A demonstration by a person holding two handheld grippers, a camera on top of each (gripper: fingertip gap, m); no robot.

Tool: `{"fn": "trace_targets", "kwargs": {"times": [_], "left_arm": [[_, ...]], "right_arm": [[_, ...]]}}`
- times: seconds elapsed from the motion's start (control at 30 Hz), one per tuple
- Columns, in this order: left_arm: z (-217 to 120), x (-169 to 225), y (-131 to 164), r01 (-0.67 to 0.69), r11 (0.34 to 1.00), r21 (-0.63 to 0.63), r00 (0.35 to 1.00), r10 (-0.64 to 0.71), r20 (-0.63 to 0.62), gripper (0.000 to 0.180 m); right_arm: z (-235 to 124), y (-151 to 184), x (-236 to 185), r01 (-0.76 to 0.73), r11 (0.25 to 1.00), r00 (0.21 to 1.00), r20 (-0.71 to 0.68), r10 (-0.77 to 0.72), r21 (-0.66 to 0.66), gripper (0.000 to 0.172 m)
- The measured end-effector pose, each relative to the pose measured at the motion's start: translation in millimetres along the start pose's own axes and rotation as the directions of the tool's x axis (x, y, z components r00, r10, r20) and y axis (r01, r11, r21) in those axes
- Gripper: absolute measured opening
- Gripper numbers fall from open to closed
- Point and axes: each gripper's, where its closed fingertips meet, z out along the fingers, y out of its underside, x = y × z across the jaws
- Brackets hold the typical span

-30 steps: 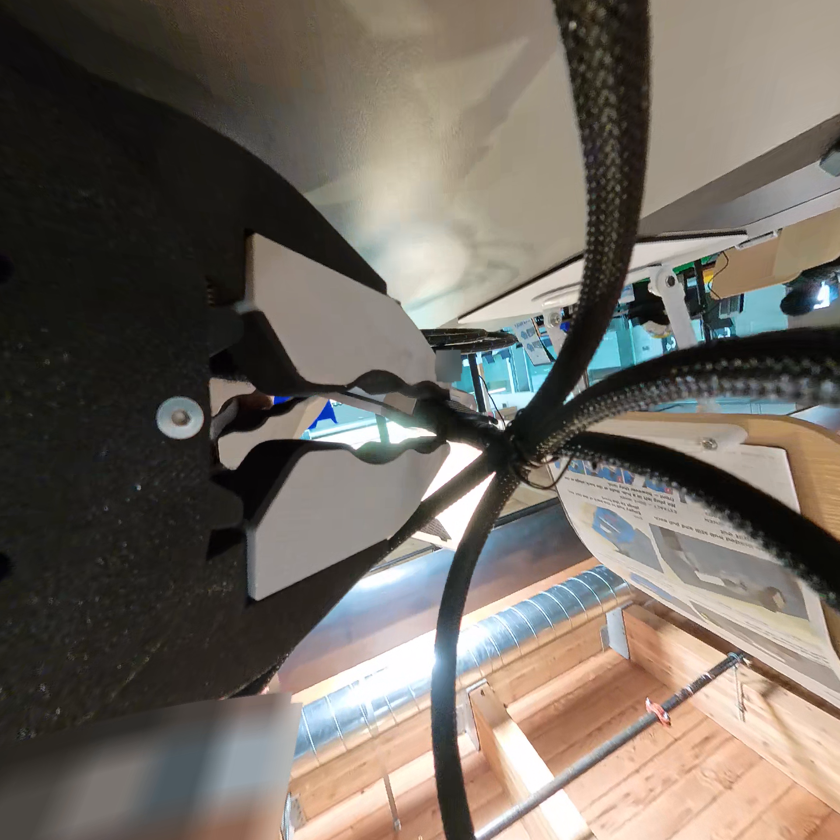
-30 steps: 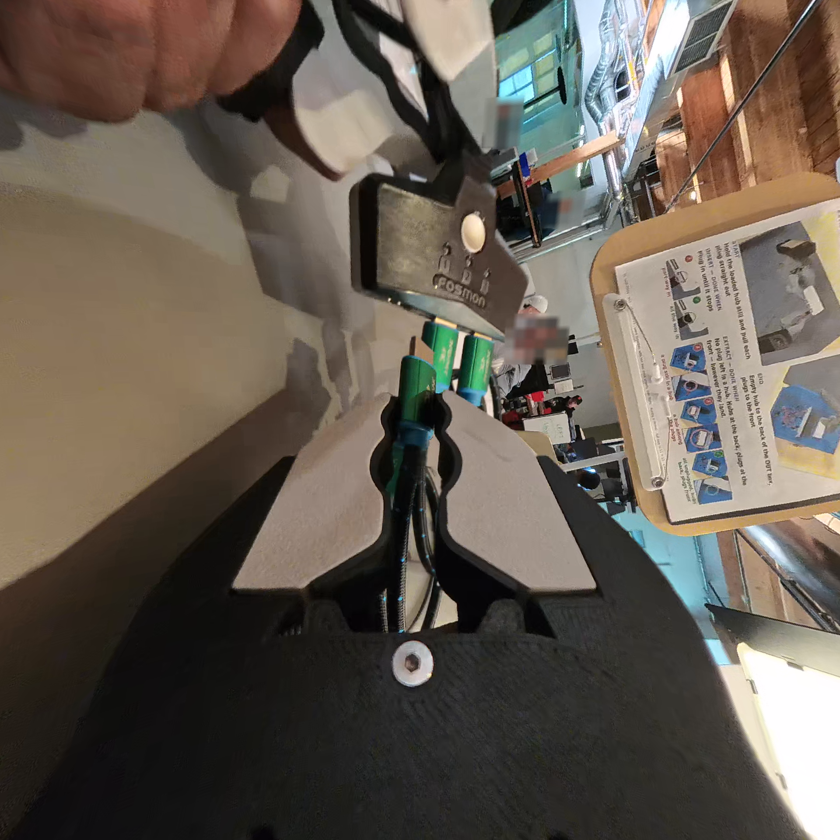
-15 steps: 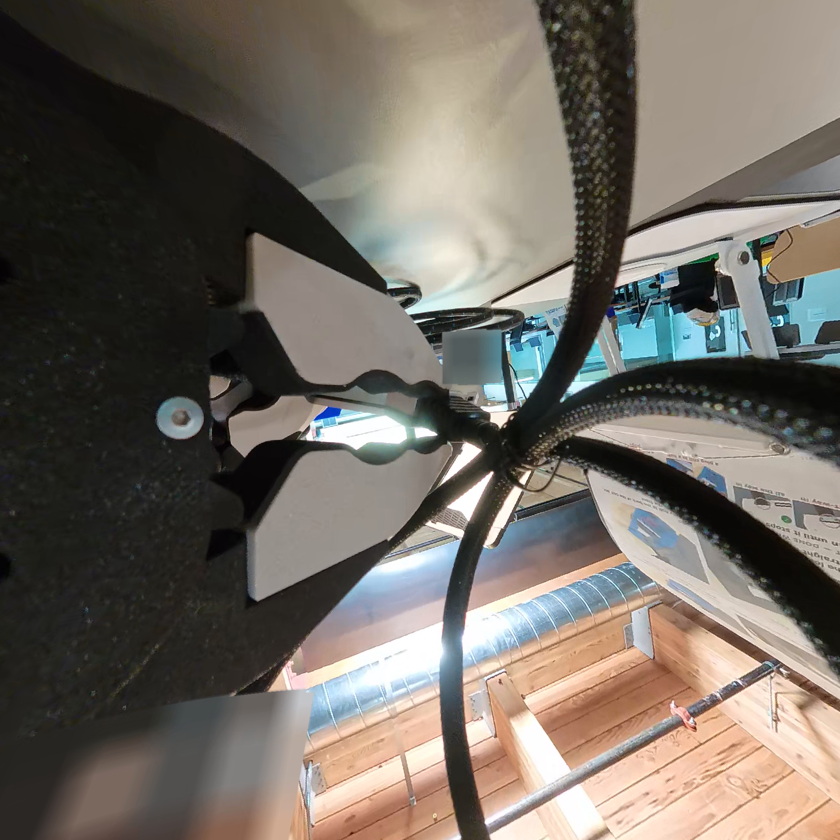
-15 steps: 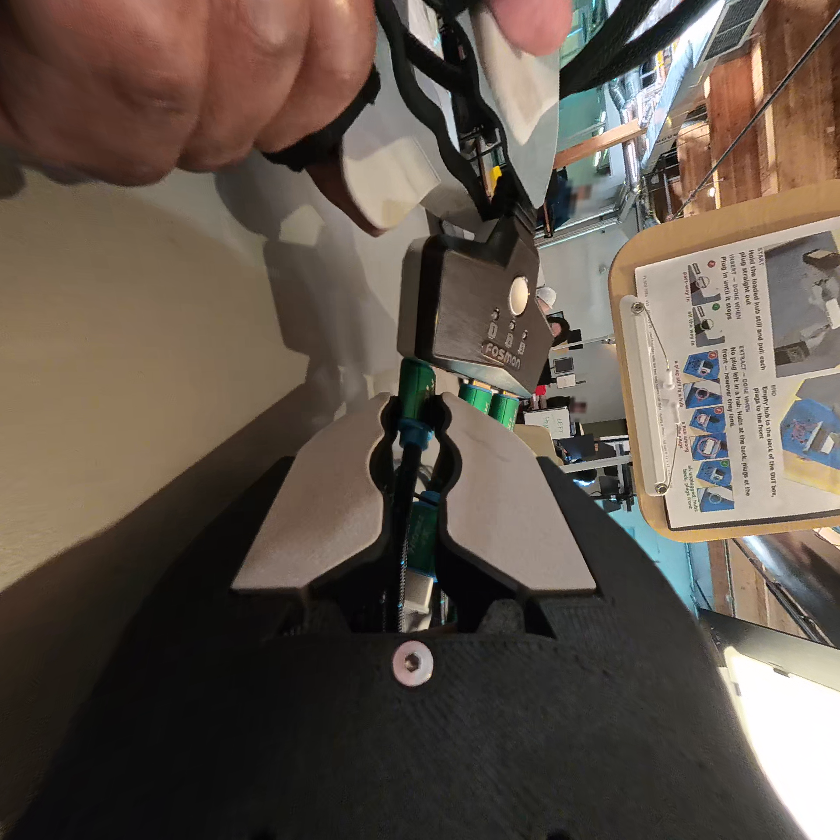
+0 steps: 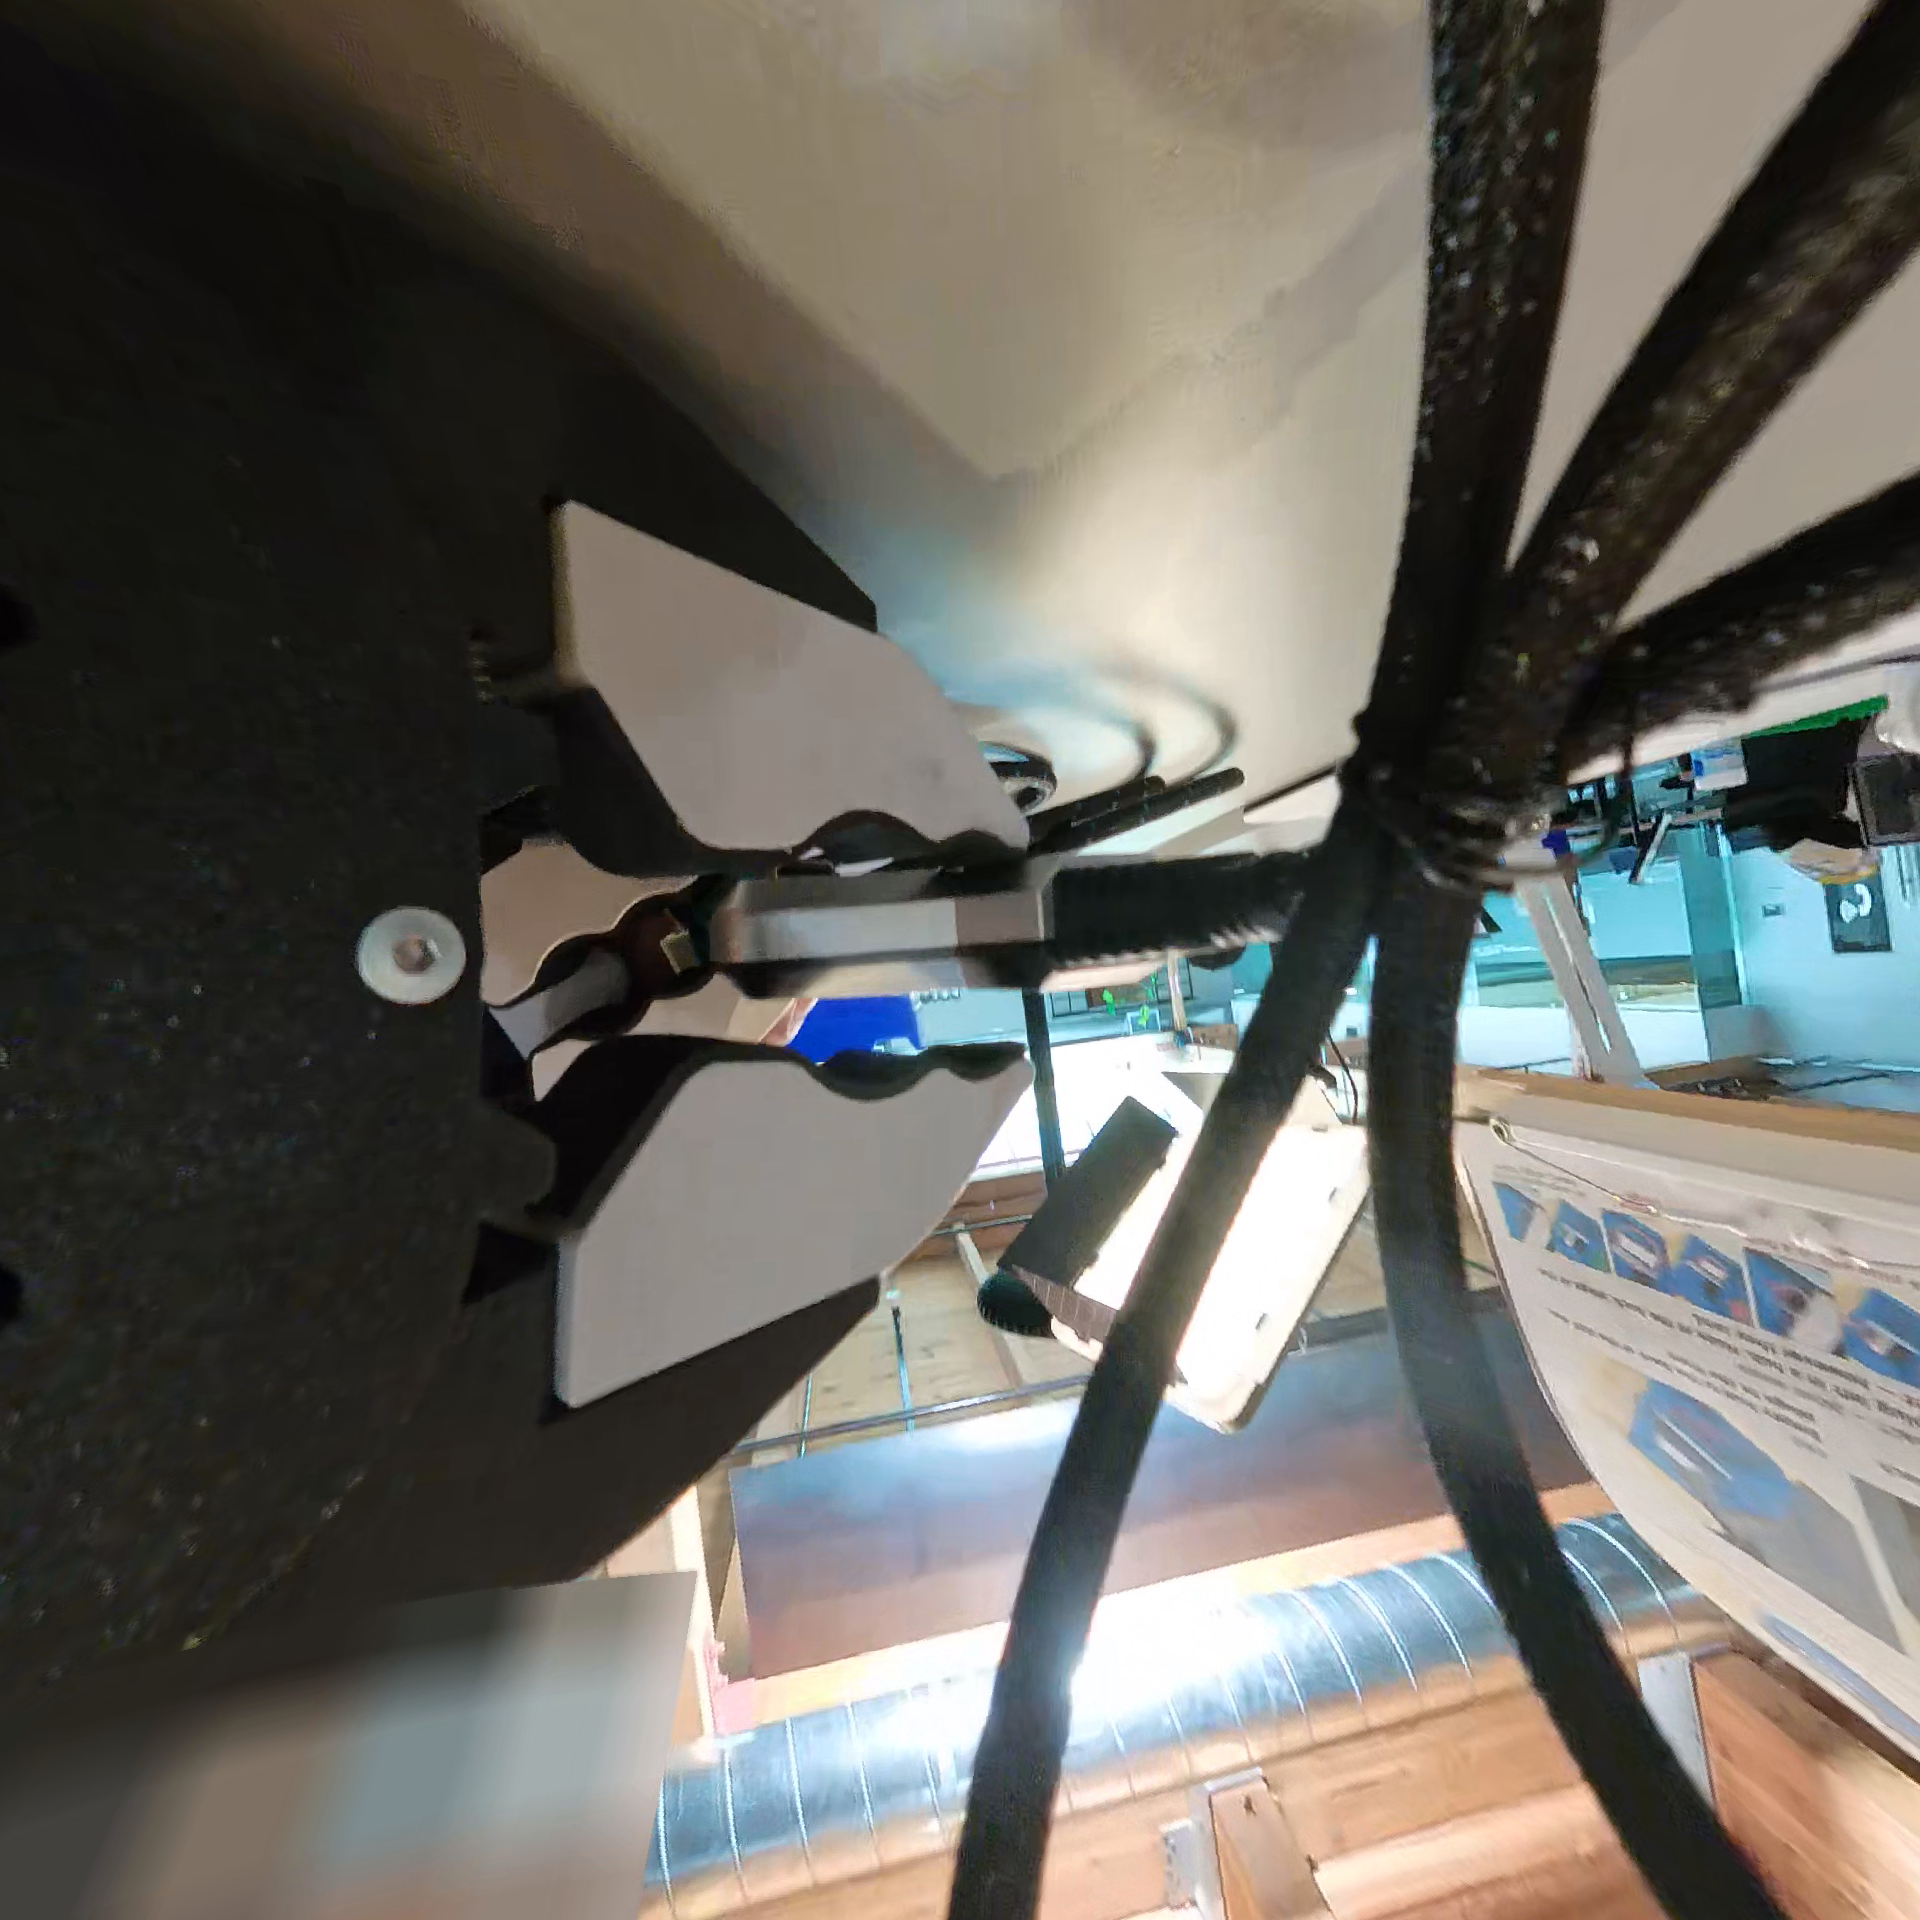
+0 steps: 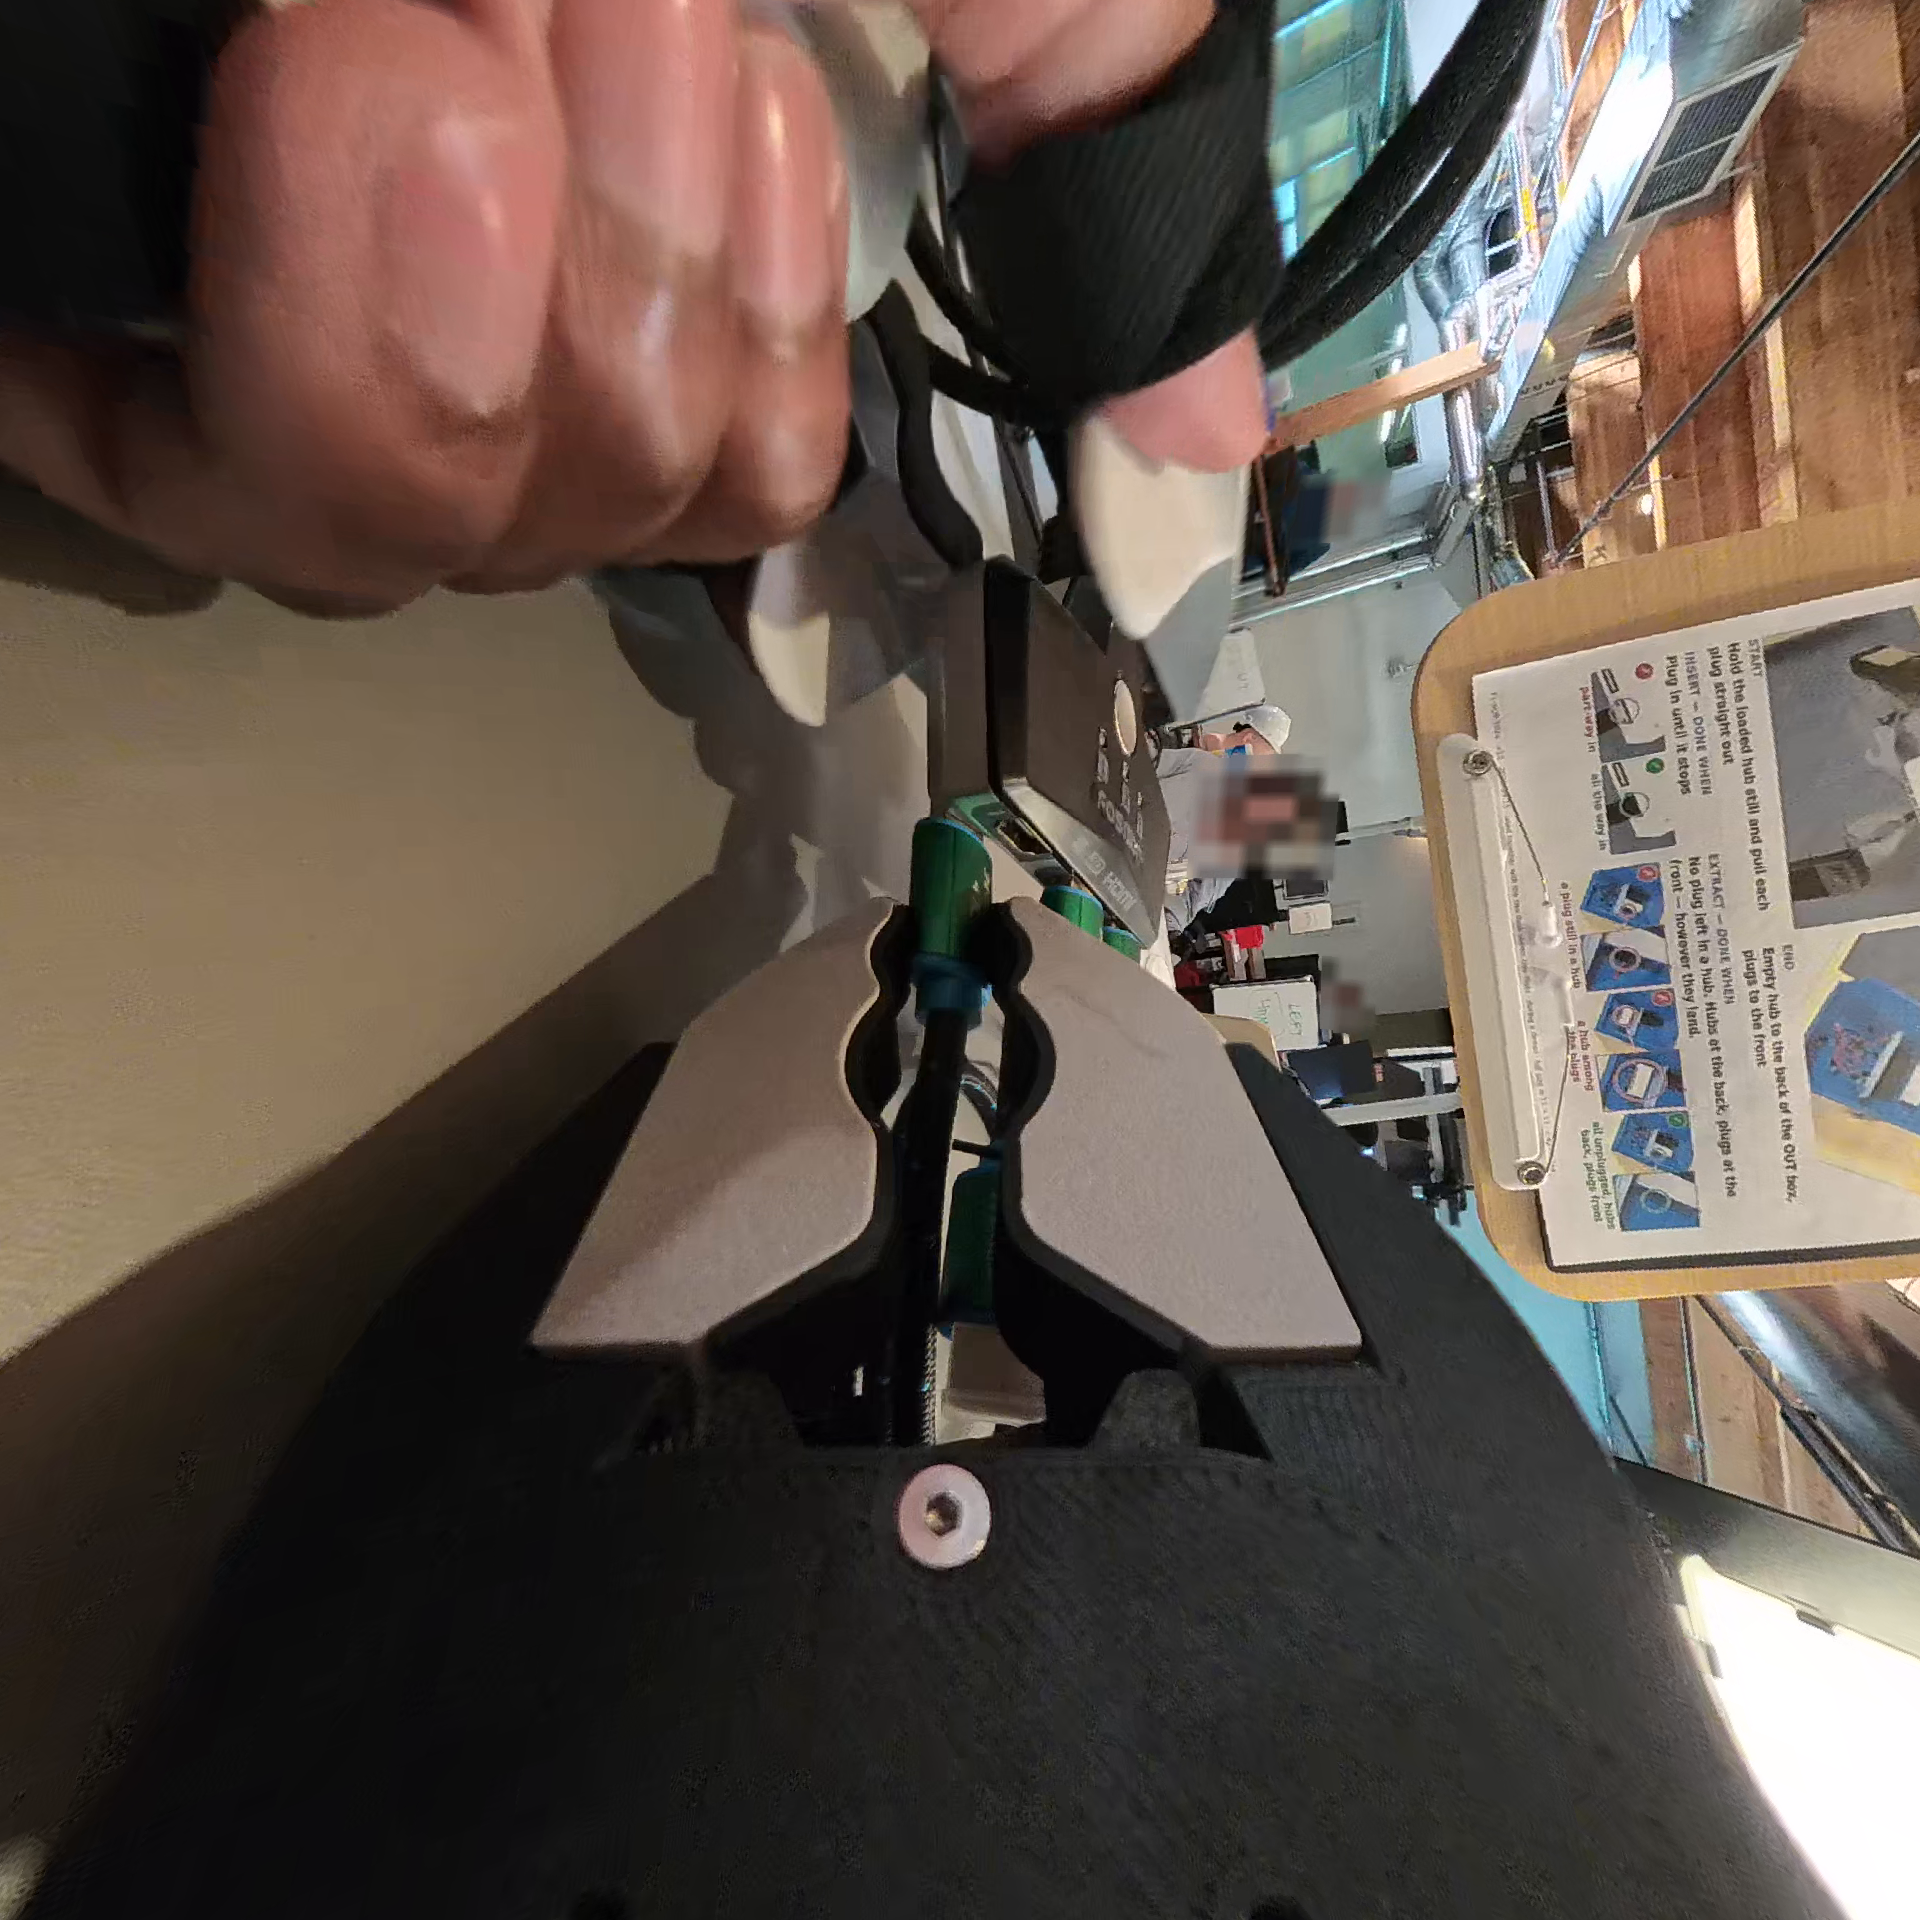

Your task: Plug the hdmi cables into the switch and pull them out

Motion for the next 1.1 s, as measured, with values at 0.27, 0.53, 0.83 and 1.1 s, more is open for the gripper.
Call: {"fn": "trace_targets", "kwargs": {"times": [0.27,0.53,0.83,1.1], "left_arm": [[-4,3,-10,-0.022,0.997,0.075,1.0,0.023,-0.011,0.021],[-7,1,-11,-0.006,0.997,0.08,1.0,0.006,-0.001,0.021],[-11,1,-12,-0.006,0.998,0.067,1.0,0.004,0.018,0.021],[-12,3,-10,-0.044,0.998,0.049,0.999,0.044,0.007,0.021]], "right_arm": [[-3,-3,11,-0.007,1.0,0.998,-0.063,0.008,0.021,0.014],[-3,-3,16,0.053,0.999,0.993,-0.109,-0.053,-0.004,0.013],[-1,-6,10,0.119,0.993,0.988,-0.101,-0.121,-0.02,0.013],[-2,-6,12,0.074,0.997,0.993,-0.092,-0.074,0.0,0.013]]}}
